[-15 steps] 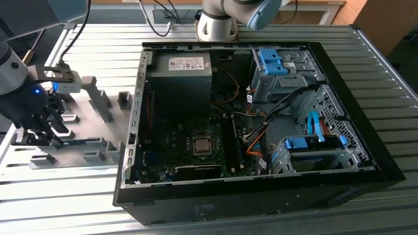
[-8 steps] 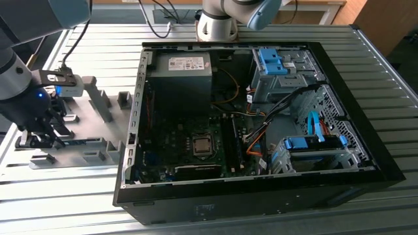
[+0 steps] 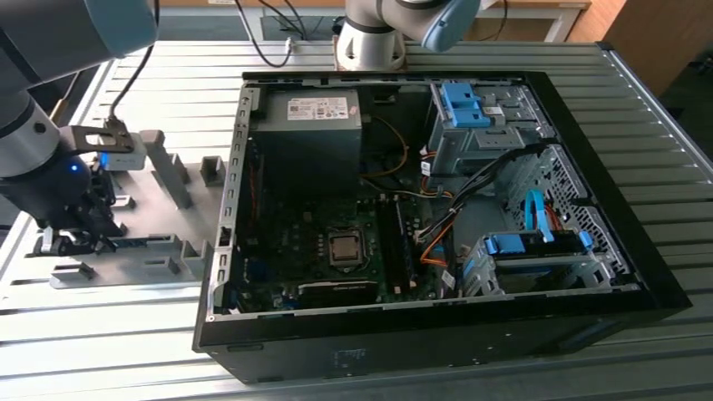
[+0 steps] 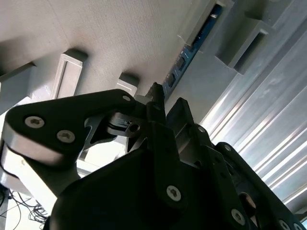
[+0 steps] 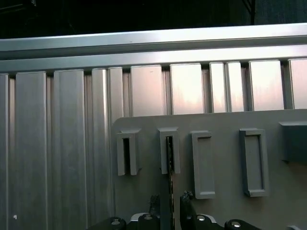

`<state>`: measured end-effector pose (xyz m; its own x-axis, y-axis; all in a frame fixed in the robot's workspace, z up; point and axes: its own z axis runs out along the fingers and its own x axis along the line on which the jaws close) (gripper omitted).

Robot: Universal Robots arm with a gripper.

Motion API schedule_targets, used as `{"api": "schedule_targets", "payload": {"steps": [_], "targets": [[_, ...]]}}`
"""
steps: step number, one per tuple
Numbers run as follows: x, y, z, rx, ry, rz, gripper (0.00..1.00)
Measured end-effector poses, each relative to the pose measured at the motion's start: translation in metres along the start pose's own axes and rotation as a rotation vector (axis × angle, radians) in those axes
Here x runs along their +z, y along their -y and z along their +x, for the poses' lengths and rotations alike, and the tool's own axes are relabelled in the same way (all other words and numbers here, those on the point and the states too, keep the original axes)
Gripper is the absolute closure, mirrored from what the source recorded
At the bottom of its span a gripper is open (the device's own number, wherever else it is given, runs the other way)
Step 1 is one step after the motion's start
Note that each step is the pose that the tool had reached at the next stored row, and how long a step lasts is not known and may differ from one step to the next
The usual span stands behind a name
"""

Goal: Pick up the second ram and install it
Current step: 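Pick up the second ram and move it above second insertion slot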

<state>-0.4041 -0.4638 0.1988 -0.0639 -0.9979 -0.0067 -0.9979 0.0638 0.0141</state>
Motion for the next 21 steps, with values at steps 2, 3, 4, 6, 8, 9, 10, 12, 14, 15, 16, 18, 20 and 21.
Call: {"api": "schedule_targets", "payload": {"steps": [2, 3, 4, 6, 8, 9, 10, 12, 14, 15, 16, 18, 20, 21], "targets": [[0.0017, 0.0, 0.0, 0.0, 0.0001, 0.0001, 0.7], [0.0025, 0.0, 0.0, 0.0, 0.0001, 0.0001, 0.7], [0.003, 0.0, 0.0, 0.0, 0.0, 0.0, 0.7], [0.0033, 0.0, 0.0, 0.0, -0.0001, -0.0001, 0.7], [0.0035, 0.0001, 0.0, 0.0, 0.0, 0.0, 0.71], [0.0037, 0.0001, 0.0, 0.0, 0.0, 0.0, 0.71], [0.0038, 0.0001, 0.0, 0.0, 0.0, 0.0001, 0.78], [0.0044, 0.0002, -0.0001, 0.0, 0.0001, 0.0002, 0.78], [0.0049, 0.0002, -0.0002, 0.0, 0.0004, 0.0001, 0.78], [0.0051, 0.0002, -0.0003, 0.0, 0.0005, 0.0, 0.78], [0.0054, 0.0004, -0.0006, 0.0, 0.0007, 0.0001, 0.78], [0.0056, 0.0004, -0.0009, 0.0, 0.0007, 0.0001, 0.78], [0.0057, 0.0004, -0.001, 0.0, 0.0006, 0.0, 0.78], [0.0058, 0.0004, -0.0011, 0.0, 0.0006, 0.0, 0.78]]}}
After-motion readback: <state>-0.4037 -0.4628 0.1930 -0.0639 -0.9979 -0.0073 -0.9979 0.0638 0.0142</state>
